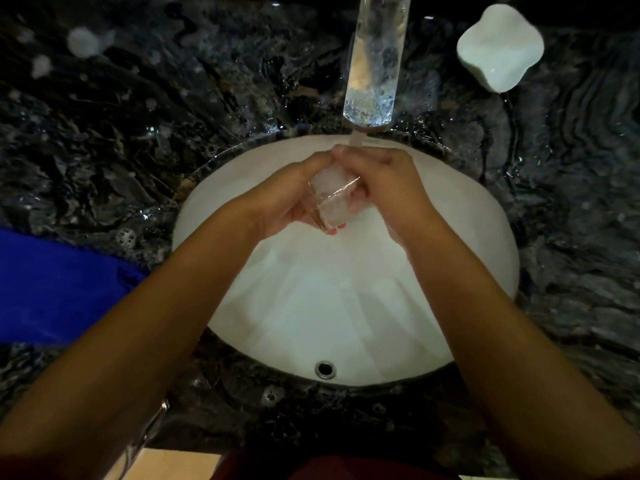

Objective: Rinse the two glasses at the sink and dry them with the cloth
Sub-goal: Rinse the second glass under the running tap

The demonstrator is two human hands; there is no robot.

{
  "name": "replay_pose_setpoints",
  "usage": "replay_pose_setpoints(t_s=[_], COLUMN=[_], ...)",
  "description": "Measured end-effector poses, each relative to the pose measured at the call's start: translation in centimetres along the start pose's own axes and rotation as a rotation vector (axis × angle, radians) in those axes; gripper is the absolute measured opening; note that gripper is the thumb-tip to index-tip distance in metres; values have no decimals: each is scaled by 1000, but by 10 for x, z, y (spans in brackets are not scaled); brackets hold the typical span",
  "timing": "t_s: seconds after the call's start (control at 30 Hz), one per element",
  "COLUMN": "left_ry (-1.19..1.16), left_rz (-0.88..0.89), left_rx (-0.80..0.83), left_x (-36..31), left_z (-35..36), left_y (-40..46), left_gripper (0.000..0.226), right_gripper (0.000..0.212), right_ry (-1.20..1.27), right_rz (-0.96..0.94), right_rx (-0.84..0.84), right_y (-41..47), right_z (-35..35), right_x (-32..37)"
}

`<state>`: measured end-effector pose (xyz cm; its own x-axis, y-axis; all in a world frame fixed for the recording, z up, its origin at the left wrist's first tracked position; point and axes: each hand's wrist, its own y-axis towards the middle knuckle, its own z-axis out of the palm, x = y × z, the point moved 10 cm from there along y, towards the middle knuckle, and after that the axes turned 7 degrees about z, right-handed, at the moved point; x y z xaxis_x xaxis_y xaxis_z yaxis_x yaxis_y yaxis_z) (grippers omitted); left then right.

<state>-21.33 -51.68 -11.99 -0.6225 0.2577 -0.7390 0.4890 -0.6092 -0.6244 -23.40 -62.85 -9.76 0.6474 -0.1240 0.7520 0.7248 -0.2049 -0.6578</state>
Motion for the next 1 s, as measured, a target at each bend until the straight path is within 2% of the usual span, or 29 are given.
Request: replay_pose_setpoints(t_s=[0.07,0.17,0.23,0.3,0.33,0.43,0.5,0.57,0.63,0.73,0.8,0.9,1.0], left_ry=[-4,-53,-161,-259,-280,-286,-244,-139,2,184,183,249,382], left_rz=[4,16,-28,-109,-132,-139,-144,-168,-170,-43,102,370,535], left_rx=[66,88,20,-56,-83,-132,-183,-224,-266,-340,-394,-488,-436], left_x=[1,3,7,14,16,19,22,24,24,6,-10,-36,-46], left_z=[7,11,9,8,7,5,-2,-8,-9,0,6,5,7], left_y=[-2,-5,-5,-3,-3,0,0,-3,-5,-7,-7,-11,-10], left_gripper=[47,33,24,32,35,35,36,45,46,36,34,30,23], right_gripper=[24,21,17,15,22,48,48,37,15,25,17,26,34], right_ry=[225,423,338,179,122,-72,-196,-186,-77,234,443,751,936], right_rz=[89,103,25,-75,-108,-199,-266,-214,-76,232,385,489,455], right_rx=[-113,-321,-391,-428,-422,-402,-379,-336,-323,-294,-185,23,163], right_y=[8,14,12,7,4,-2,-2,5,19,37,40,34,22], right_z=[-11,-25,-22,-13,-7,4,5,1,-10,-19,-4,29,44], right_x=[-15,-28,-26,-25,-26,-23,-19,-23,-28,-46,-60,-73,-66])
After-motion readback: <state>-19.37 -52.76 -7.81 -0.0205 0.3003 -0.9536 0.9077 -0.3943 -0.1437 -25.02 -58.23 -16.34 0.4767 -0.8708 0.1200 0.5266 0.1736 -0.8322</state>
